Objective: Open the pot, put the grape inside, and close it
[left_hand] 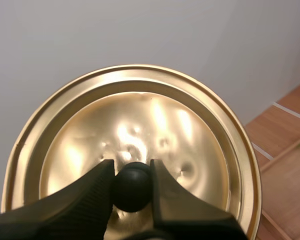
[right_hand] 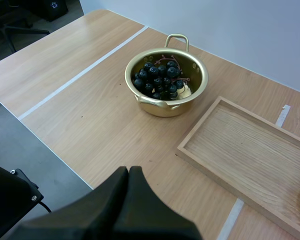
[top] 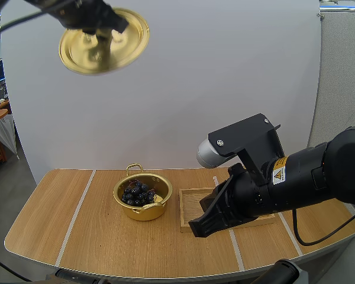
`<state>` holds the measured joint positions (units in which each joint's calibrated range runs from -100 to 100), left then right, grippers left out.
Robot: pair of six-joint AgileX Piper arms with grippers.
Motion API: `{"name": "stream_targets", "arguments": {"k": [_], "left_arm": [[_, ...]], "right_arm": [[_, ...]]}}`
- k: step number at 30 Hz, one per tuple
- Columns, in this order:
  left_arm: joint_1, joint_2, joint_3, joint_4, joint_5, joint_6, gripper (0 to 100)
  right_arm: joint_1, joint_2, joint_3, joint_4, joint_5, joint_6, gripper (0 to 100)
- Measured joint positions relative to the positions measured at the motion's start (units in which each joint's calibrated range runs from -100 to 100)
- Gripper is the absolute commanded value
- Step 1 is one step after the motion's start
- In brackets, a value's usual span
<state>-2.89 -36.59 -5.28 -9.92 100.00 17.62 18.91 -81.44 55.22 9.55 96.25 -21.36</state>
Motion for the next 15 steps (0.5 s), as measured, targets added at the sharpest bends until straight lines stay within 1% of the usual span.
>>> {"name": "stream_targets", "arguments": {"k": [3, 6, 9, 10, 15], "left_arm": [[0.0, 2.4, 5.02, -3.7, 0.0, 2.09, 0], [0.0, 4.99, 8.73, -4.9, 0.0, 2.69, 0], [0.0, 8.08, 12.21, -5.12, 0.0, 3.75, 0], [0.0, 10.77, 14.93, -5.12, 0.0, 4.53, 0], [0.0, 18.1, 20.9, -5.12, 0.0, 6.19, 0]], "right_arm": [[0.0, 0.0, 0.0, -0.1, 0.0, 0.0, 0], [0.0, 0.0, 0.0, -0.1, 0.12, 0.0, 0], [0.0, 0.0, 0.0, -0.1, 0.34, 0.0, 0], [0.0, 0.0, 0.0, -0.1, 0.34, 0.0, 0], [0.0, 0.0, 0.0, -0.1, 0.54, 0.0, 0]]}}
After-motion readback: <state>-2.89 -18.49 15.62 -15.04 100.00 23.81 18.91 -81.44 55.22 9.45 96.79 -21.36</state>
